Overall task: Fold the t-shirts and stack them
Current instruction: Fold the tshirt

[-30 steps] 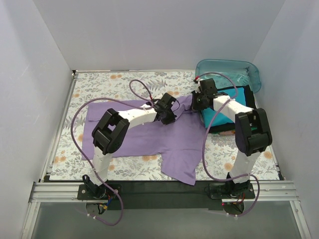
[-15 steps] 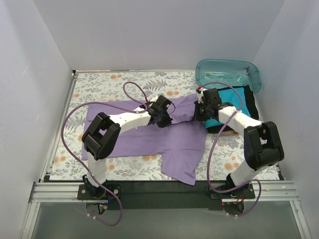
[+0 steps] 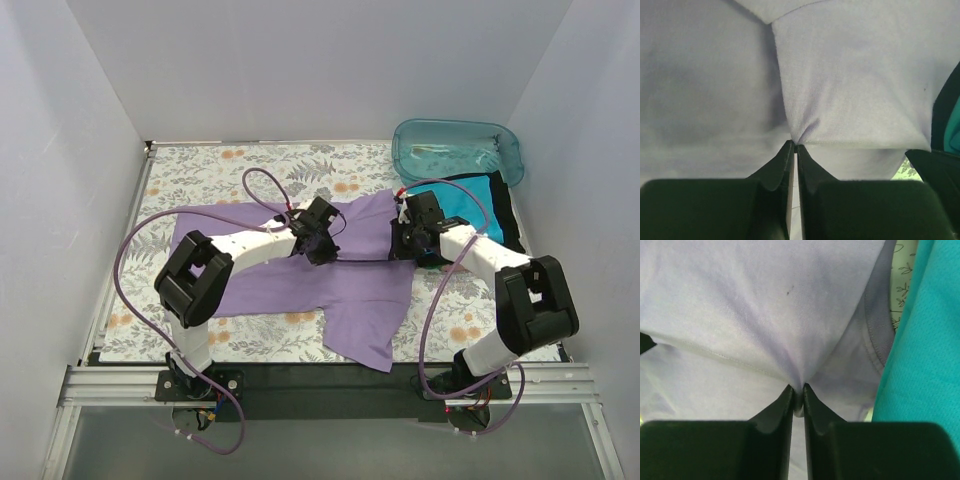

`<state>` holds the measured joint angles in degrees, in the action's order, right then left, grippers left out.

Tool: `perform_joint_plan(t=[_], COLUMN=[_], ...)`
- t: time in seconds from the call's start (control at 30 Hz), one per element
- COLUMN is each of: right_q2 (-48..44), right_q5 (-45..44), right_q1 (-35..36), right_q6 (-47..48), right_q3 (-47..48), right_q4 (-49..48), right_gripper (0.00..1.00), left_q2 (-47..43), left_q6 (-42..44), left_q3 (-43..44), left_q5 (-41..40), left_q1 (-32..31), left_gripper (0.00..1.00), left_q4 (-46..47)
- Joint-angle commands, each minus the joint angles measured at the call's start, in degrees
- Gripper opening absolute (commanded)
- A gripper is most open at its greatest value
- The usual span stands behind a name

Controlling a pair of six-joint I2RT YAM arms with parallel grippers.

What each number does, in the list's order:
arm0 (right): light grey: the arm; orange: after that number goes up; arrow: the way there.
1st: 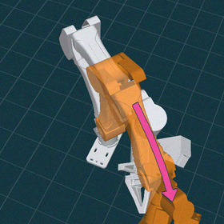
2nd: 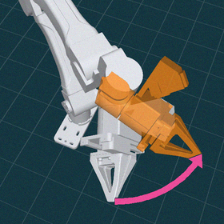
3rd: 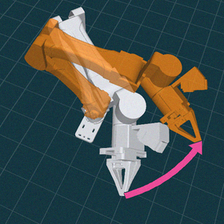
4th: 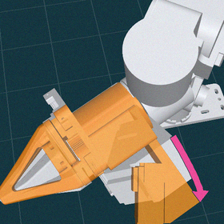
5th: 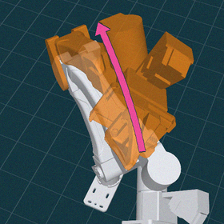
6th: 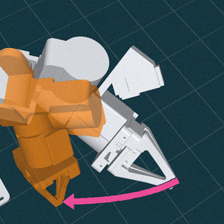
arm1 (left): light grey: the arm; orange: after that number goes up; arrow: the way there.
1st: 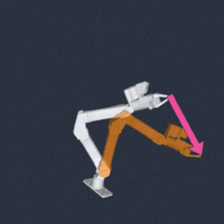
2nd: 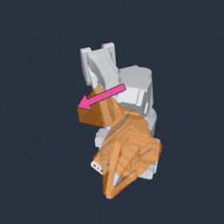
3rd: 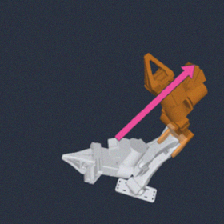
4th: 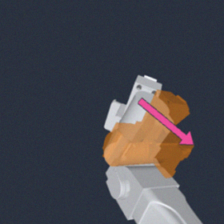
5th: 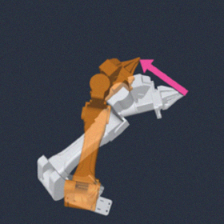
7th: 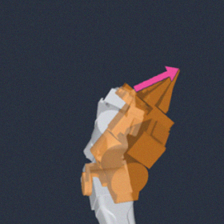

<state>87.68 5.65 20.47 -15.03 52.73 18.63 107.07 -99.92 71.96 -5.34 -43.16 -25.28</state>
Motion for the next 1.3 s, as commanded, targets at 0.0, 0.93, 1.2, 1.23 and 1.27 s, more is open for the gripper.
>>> perform_joint_plan(t=[0.0, 0.93, 1.2, 1.23, 1.27], right_q2=[-2.86, 27.79, 37.38, 38.09, 39.57], right_q5=[-0.73, -3.01, -3.19, -3.19, -3.62], right_q1=[1.24, 4.4, 4.32, 4.32, 4.23], right_q6=[-0.62, 4.83, 5.09, 5.18, 5.18], right_q3=[-1.66, 35.58, 41.75, 42.36, 43.67], right_q4=[1.32, 2.72, 2.64, 2.64, 2.64], right_gripper=[0.21, 0.99, 0.98, 0.99, 0.98], left_q2=[-2.99, -11.81, 2.17, 4.71, 6.04], left_q6=[0.07, 13.61, 14.05, 14.05, 13.96], left_q3=[0.37, -6.93, -2.89, -1.92, -0.26], left_q5=[-0.8, -8.2, -4.07, -3.89, -3.88], left_q1=[-0.35, 45.84, 52.21, 52.64, 52.74], left_gripper=[0.09, 0.84, 0.83, 0.83, 0.83], left_q4=[-4.16, -6.19, -3.55, -3.72, -3.9])
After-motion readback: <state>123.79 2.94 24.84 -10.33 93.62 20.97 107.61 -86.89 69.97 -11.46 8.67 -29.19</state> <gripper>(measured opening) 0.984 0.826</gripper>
